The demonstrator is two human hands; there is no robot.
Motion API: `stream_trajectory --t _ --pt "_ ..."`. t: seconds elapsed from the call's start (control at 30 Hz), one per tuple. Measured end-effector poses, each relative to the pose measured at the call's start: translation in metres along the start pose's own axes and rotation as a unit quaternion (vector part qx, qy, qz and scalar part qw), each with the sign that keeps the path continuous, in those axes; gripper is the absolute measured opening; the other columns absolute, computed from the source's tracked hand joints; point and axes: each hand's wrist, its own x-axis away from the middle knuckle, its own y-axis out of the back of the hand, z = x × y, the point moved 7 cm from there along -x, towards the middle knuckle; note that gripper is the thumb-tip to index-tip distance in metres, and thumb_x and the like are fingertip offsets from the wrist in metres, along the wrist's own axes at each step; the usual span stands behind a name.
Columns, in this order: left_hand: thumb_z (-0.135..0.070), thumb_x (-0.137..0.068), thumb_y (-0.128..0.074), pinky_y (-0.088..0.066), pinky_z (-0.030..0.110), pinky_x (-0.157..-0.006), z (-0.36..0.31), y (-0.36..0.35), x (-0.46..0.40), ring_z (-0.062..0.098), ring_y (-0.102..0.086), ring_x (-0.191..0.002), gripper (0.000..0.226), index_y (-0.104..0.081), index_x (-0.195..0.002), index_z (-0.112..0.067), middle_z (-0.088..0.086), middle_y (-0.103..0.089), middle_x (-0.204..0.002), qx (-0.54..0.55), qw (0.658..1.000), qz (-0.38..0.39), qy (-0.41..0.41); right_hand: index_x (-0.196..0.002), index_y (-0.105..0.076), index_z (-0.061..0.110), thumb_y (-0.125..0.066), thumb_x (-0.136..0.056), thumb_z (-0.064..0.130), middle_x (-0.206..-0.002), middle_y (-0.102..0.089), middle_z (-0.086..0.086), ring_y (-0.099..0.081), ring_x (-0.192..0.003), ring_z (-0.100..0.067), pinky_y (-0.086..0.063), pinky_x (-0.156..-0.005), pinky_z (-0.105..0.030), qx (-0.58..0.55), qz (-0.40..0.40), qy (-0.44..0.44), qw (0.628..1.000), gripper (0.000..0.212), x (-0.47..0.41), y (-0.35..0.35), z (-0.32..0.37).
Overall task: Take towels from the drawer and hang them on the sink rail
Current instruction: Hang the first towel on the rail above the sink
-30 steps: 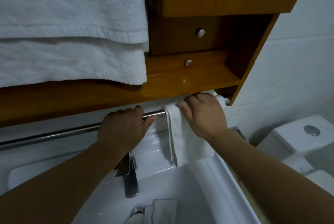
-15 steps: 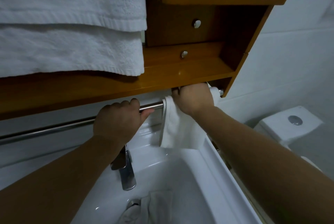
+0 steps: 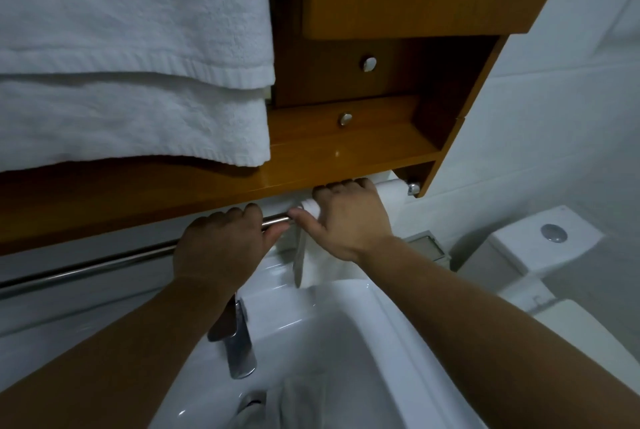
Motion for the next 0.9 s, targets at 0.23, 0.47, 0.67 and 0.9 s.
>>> stream_trajectory --t 0.23,0.47,0.67,0.9 --pt "-0.063 -0.095 -0.035 -0.017 0.023 -0.050 -0.001 0.004 -0.002 0.014 -0.022 -0.042 0.057 -0.044 -0.063 -0.017 0.000 -0.029 -0.050 -0.014 1.000 -0.014 0.001 -0.093 -0.066 0.022 -0.018 -0.097 0.068 -0.089 -0.070 -0.002 -0.064 -0.091 -0.027 -0.042 -0.091 -0.043 0.000 0.020 0.043 0.999 0.066 0.005 0.006 -0.014" --pt "-0.063 -0.095 -0.036 -0.020 0.023 -0.050 -0.001 0.003 -0.002 0.015 -0.023 -0.042 0.057 -0.043 -0.063 -0.017 0.000 -0.027 -0.051 -0.009 1.000 -0.005 -0.001 -0.102 -0.063 0.022 -0.021 -0.099 0.064 -0.103 -0.067 -0.001 -0.058 -0.104 -0.026 -0.033 -0.105 -0.052 0.039 -0.027 -0.056 0.997 0.059 0.024 -0.003 -0.038" --pt "-0.063 -0.095 -0.036 -0.022 0.023 -0.049 -0.003 0.003 -0.001 0.016 -0.029 -0.040 0.057 -0.045 -0.064 -0.017 0.003 -0.041 -0.047 -0.007 1.000 -0.010 -0.007 -0.061 -0.058 0.023 -0.015 -0.089 0.078 -0.060 -0.057 0.005 -0.056 -0.061 -0.013 -0.045 -0.063 -0.031 -0.046 0.080 -0.012 0.996 0.075 -0.010 0.000 -0.051" --pt "-0.064 -0.096 -0.036 -0.023 0.024 -0.049 -0.003 0.002 -0.001 0.017 -0.035 -0.038 0.058 -0.044 -0.062 -0.017 0.003 -0.043 -0.046 -0.005 1.000 -0.014 -0.005 -0.070 -0.058 0.026 -0.022 -0.098 0.065 -0.067 -0.057 0.005 -0.056 -0.070 -0.016 -0.050 -0.080 -0.039 -0.047 0.053 -0.011 0.997 0.060 -0.002 0.005 -0.048"
